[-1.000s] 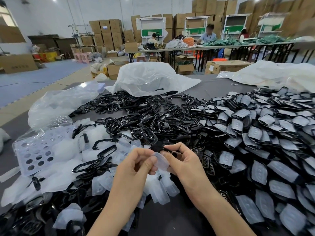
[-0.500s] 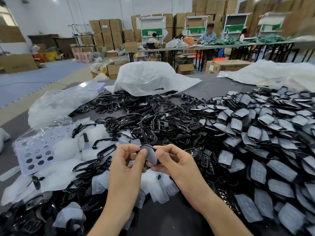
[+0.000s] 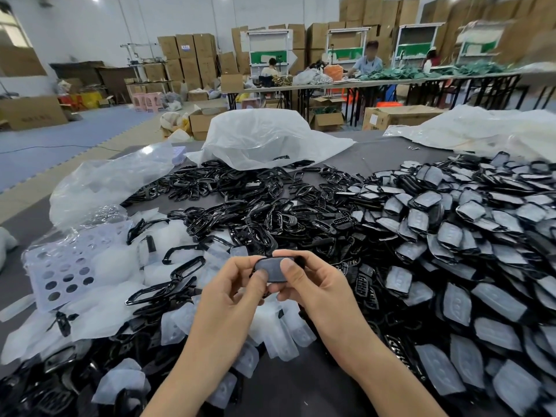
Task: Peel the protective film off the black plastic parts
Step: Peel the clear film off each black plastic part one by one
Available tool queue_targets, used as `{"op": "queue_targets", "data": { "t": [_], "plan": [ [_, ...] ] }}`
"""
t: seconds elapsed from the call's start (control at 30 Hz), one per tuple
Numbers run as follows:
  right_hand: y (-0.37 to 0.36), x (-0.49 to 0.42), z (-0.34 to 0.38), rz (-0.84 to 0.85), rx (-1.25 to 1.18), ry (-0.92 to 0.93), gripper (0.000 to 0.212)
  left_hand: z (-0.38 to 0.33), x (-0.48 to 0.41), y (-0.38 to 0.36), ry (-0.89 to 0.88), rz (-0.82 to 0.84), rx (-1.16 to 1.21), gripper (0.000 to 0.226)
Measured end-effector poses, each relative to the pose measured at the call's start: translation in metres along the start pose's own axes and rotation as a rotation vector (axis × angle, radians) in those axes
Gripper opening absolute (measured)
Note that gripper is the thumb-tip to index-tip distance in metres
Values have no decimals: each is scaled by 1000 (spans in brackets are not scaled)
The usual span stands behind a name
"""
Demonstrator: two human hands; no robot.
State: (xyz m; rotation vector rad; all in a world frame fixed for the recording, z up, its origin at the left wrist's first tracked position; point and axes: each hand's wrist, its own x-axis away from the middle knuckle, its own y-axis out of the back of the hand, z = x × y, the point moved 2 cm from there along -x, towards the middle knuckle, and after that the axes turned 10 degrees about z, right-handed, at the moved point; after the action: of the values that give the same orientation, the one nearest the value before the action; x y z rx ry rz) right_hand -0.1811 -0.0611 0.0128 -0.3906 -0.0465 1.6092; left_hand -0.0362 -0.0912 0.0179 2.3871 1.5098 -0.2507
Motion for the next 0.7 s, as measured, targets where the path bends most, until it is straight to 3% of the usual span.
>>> {"op": "queue_targets", "data": {
  "t": [0.37,0.47,0.57,0.7],
  "plan": [
    [-1,1,-1,25,191,8,14,3,0,-2,43,-56,8,8],
    [0,0,-3,13,174,2,16,2,2,-3,18,-31,-32,10],
    [-1,0,-4,6,117,-6,20,1,2,-3,24,-1,-79,31],
    [-3,-2,-5,13,-48,-52,30,-1,1,-2,42,-25,-62,31]
  ]
}}
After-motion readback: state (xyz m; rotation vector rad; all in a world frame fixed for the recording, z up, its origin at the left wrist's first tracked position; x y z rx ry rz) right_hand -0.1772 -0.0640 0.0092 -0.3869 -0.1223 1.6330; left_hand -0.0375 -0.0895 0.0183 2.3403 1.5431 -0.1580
